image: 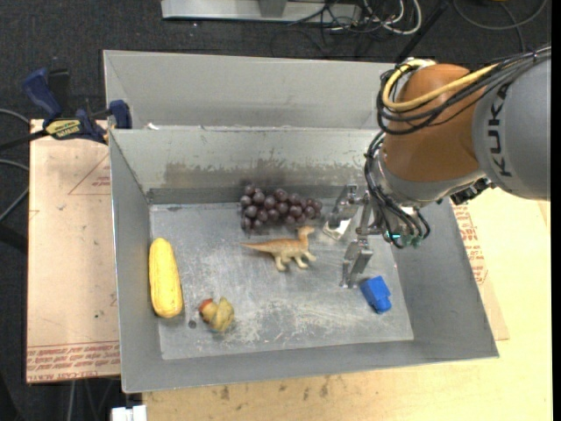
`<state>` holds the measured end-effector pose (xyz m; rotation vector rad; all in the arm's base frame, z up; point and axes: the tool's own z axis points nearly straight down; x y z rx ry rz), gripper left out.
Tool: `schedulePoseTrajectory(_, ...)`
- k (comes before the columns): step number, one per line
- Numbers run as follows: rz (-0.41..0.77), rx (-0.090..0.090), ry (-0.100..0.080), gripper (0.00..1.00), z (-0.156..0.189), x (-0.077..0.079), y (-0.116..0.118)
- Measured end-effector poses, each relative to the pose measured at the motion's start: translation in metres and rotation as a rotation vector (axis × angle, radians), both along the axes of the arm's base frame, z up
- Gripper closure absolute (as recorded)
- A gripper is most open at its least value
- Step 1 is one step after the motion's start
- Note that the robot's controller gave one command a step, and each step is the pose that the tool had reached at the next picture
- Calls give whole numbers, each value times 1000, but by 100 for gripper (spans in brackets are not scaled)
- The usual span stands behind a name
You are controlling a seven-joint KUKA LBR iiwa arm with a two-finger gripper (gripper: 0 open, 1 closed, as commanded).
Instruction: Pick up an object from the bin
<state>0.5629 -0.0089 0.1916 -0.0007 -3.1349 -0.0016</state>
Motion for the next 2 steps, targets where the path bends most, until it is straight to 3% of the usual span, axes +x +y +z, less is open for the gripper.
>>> schedulePoseTrajectory(1,0,0,-8,0,5,2,0)
schedulePoseTrajectory(2,35,-1,-18,0,-37,19,5)
